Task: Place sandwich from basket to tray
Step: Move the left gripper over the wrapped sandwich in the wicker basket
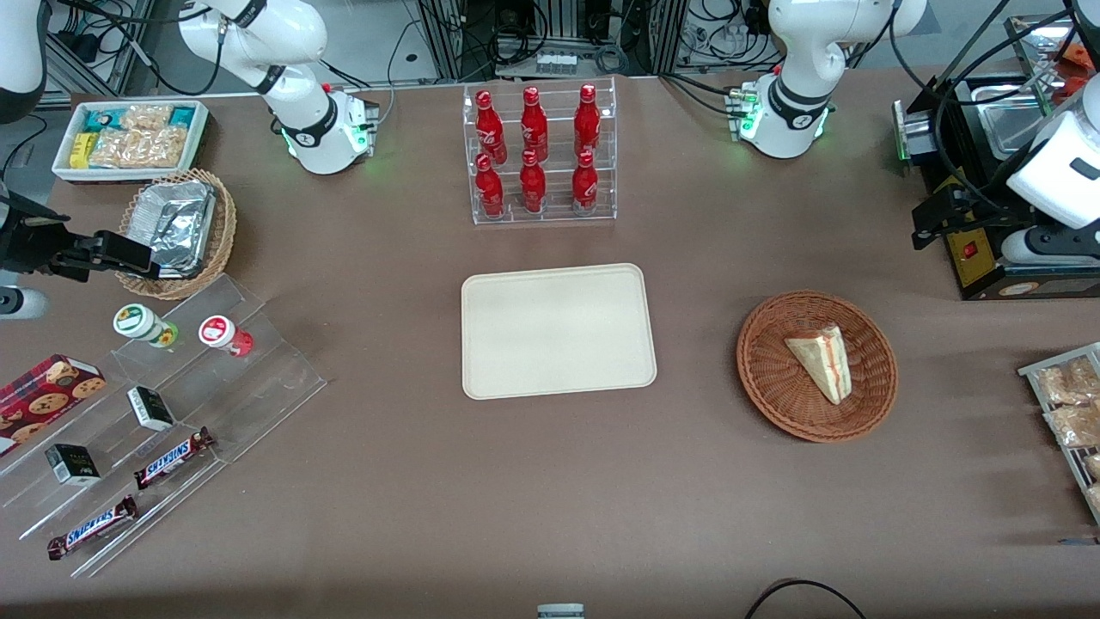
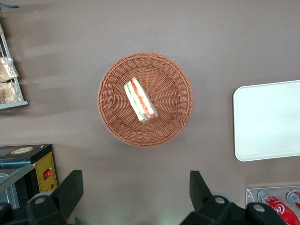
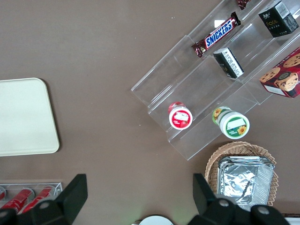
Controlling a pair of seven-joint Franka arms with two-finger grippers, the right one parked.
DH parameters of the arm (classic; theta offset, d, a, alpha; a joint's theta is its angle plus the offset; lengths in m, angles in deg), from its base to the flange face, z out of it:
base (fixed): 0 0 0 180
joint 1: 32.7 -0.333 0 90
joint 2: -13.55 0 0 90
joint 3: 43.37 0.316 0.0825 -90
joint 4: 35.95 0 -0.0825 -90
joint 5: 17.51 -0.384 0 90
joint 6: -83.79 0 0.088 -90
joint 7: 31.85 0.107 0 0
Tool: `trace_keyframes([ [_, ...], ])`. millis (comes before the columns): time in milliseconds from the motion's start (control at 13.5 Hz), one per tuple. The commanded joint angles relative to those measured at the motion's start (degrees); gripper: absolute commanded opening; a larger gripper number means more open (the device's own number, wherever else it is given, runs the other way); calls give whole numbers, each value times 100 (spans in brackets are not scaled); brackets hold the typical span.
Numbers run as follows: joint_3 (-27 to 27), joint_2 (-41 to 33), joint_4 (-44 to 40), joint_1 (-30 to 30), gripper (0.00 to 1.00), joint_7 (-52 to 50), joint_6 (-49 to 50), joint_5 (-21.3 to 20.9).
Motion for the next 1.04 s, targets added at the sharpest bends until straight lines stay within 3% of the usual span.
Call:
trace_keyframes([
  [0, 18, 129, -153, -23, 100, 95, 95, -17],
  [222, 18, 594, 57, -59, 100, -27, -168, -105],
  [370, 18, 543, 749, -67, 100, -264, -868, -105],
  [963, 1, 375, 3027, -67, 100, -2558, -3700, -70],
])
